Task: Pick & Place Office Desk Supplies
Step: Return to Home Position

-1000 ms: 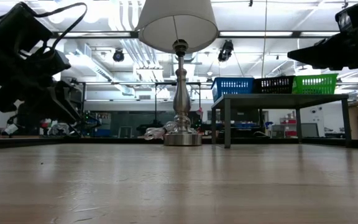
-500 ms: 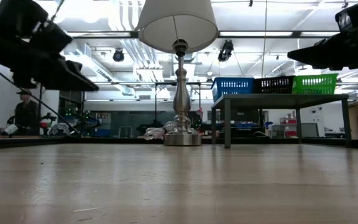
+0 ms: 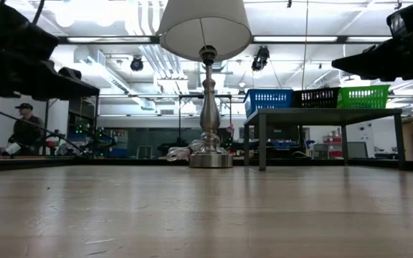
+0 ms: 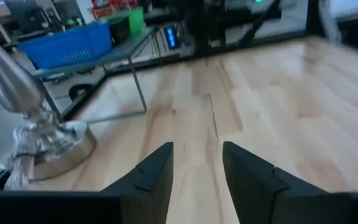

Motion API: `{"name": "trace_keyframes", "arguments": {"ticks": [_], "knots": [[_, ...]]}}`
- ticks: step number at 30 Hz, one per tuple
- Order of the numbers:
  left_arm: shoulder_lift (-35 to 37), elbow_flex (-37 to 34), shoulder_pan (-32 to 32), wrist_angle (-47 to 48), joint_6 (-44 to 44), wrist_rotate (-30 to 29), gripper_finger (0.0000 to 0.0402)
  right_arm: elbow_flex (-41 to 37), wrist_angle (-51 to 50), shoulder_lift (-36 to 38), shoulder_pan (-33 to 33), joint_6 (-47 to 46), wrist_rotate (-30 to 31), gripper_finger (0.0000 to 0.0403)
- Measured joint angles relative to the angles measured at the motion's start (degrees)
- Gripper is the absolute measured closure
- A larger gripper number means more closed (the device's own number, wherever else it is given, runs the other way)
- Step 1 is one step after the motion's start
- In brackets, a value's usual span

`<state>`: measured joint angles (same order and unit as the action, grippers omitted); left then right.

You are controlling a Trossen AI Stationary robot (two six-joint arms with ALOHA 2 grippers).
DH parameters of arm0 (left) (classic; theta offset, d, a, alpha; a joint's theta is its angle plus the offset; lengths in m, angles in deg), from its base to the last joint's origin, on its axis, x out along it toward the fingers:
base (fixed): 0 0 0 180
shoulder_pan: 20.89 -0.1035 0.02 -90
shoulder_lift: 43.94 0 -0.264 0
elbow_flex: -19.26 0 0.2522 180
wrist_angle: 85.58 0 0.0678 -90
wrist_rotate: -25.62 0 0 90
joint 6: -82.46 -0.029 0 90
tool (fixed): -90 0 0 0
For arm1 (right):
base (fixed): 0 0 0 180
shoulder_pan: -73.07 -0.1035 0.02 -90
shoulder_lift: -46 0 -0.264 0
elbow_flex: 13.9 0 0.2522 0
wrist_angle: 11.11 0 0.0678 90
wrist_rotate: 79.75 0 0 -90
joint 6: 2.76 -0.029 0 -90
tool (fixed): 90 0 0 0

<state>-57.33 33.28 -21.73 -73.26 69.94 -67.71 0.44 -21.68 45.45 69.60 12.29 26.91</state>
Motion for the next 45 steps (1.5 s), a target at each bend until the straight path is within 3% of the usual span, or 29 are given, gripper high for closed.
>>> {"name": "trace_keyframes", "arguments": {"ticks": [6, 14, 16, 21, 23, 33, 45], "knots": [[5.1, 0.0, -0.2, 0.6, -2.2, 3.2, 0.0258, 0.0, 0.0, 0.0, 0.0, 0.0, 0.0, 0.0333], [3.0, 0.1, -0.2, 0.8, 4.5, 3.5, 0.0258, 0.0, 0.0, 0.0, 0.0, 0.0, -0.1, 0.0333], [4.2, 0.7, -0.2, 1.9, 7.7, 6.4, 0.0258, 0.0, 0.0, 0.0, 0.0, 0.0, -0.1, 0.0333], [6.6, 0.0, 0.1, -2.3, 9.8, 22.2, 0.0258, 0.0, 0.0, 0.0, 0.0, 0.0, -0.1, 0.0333], [6.6, 0.0, 0.2, -2.6, 9.8, 24.6, 0.0258, 0.0, 0.0, 0.0, 0.0, 0.0, -0.1, 0.0333], [6.6, -0.1, 0.1, -3.3, 17.8, 14.9, 0.0258, 0.0, 0.0, 0.0, 0.0, 0.0, -0.1, 0.0333], [6.5, -0.1, 0.1, -1.4, 16.9, 14.4, 0.0258, 0.0, 0.0, 0.0, 0.0, 0.0, -0.1, 0.0333]]}}
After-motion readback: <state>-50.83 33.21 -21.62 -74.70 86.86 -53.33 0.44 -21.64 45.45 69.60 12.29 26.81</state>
